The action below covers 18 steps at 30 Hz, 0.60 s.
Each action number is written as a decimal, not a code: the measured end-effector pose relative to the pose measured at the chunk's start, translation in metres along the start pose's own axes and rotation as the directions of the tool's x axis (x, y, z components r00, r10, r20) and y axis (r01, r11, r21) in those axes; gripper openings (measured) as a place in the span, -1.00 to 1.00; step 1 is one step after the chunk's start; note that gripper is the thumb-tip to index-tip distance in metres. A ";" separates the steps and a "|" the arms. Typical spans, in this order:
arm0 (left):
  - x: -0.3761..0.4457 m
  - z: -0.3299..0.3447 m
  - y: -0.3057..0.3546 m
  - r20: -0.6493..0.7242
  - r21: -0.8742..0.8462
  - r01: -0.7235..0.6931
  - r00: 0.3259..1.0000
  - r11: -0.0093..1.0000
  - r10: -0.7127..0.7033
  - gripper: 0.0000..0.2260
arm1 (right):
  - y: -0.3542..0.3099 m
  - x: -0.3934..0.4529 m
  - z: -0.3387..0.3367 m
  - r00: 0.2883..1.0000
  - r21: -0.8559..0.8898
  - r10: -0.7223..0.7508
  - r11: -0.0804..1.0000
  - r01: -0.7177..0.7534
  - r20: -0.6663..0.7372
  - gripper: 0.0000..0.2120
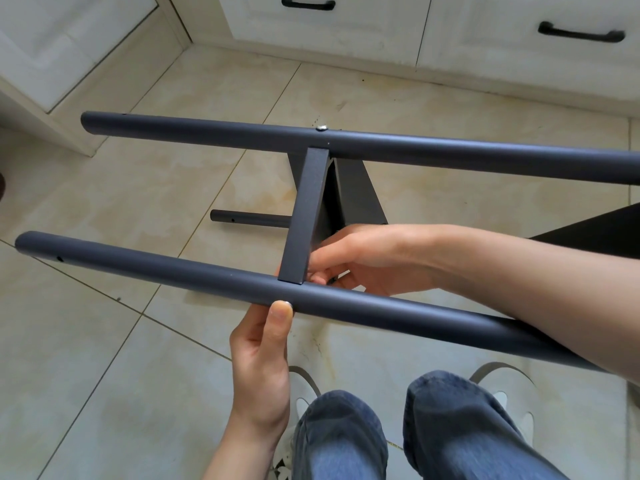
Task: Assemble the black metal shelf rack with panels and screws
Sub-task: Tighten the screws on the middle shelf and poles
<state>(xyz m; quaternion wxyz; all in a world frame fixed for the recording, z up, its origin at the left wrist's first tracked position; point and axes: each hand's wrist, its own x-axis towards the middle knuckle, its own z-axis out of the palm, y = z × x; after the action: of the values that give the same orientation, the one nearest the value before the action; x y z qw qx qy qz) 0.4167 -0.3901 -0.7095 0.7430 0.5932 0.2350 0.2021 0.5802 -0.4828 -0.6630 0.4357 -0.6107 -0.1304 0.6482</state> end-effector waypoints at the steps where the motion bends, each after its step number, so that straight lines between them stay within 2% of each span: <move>1: 0.000 0.000 0.000 -0.002 0.000 0.003 1.000 1.000 -0.003 -0.54 | -0.001 -0.001 -0.001 1.000 0.021 -0.005 1.000 0.005 0.013 -0.70; 3: 0.000 -0.001 -0.001 -0.003 0.003 0.012 1.000 1.000 -0.012 -0.52 | -0.002 -0.003 -0.003 0.999 0.048 -0.009 0.999 0.007 0.033 -0.75; 6: 0.000 0.000 0.000 -0.001 0.002 0.014 1.000 1.000 -0.014 -0.55 | -0.002 0.000 -0.001 1.000 -0.033 0.016 0.999 -0.017 -0.026 -0.77; 9: 0.000 0.002 0.002 -0.002 0.000 0.010 1.000 1.000 -0.010 -0.56 | -0.002 0.001 0.001 0.999 -0.071 0.016 0.997 -0.019 -0.039 -0.71; 13: -0.001 0.002 0.002 0.002 -0.019 0.020 1.000 1.000 -0.020 -0.53 | -0.003 -0.002 -0.002 1.000 0.014 -0.011 1.000 0.011 0.004 -0.67; 18: -0.001 0.003 0.001 0.000 -0.034 0.021 1.000 0.999 -0.021 -0.52 | -0.002 0.001 -0.001 0.999 -0.088 -0.003 0.996 -0.001 -0.049 -0.65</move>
<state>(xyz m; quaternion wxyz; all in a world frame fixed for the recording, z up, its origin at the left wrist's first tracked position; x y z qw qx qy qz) 0.4176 -0.3921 -0.7075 0.7550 0.5779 0.2378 0.1984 0.5818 -0.4808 -0.6623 0.4118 -0.6450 -0.1482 0.6265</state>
